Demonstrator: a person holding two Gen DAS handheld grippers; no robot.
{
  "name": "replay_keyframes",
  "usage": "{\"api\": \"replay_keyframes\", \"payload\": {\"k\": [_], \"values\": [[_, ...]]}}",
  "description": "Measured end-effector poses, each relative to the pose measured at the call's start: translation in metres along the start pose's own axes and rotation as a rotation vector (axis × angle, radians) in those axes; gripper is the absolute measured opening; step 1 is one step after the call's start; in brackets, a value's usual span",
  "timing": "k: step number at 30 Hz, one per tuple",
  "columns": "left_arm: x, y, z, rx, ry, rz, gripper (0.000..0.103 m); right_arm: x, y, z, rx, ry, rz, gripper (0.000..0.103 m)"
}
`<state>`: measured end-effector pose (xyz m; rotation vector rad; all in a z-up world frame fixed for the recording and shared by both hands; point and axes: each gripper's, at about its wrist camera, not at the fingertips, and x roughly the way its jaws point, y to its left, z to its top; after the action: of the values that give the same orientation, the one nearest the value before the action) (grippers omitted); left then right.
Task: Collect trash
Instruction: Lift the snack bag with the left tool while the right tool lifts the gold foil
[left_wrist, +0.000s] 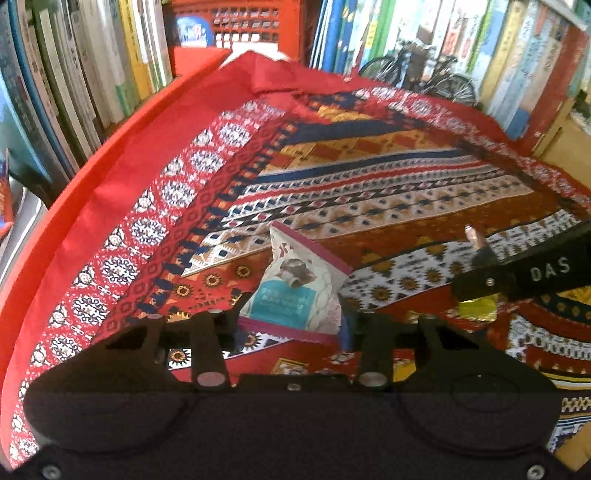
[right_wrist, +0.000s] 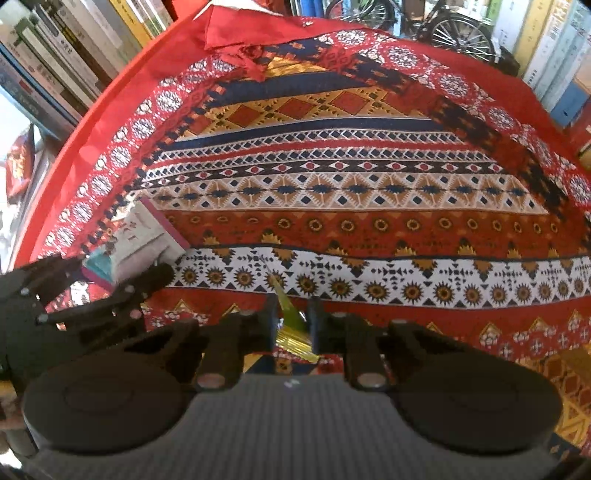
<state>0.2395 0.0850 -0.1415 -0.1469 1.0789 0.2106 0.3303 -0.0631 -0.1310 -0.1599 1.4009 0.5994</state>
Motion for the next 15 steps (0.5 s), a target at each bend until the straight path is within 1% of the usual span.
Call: {"api": "replay_keyframes", "payload": {"k": [5,11,12,13,14,15], "values": [[-0.024,-0.008,-0.003,-0.017,-0.023,-0.03,0.042,-0.02,0.001,-0.008,0.029,-0.02,0.023,0.02],[-0.058,-0.017,-0.007,-0.012,-0.052,-0.045,0.042,-0.048,0.007,-0.026,0.048,-0.064,0.02,0.02],[-0.064,-0.017,-0.008,-0.014,-0.057,-0.05,0.04,-0.053,0.009,-0.03,0.052,-0.074,0.021,0.02],[-0.071,-0.017,-0.01,-0.012,-0.064,-0.053,0.012,-0.059,0.011,-0.033,0.056,-0.085,0.022,0.02],[-0.078,-0.018,-0.011,-0.009,-0.052,-0.055,0.009,-0.065,0.013,-0.038,0.061,-0.097,0.026,0.02],[-0.082,-0.018,-0.012,-0.019,-0.042,-0.055,0.011,-0.071,0.016,-0.042,0.064,-0.106,0.027,0.02]]}}
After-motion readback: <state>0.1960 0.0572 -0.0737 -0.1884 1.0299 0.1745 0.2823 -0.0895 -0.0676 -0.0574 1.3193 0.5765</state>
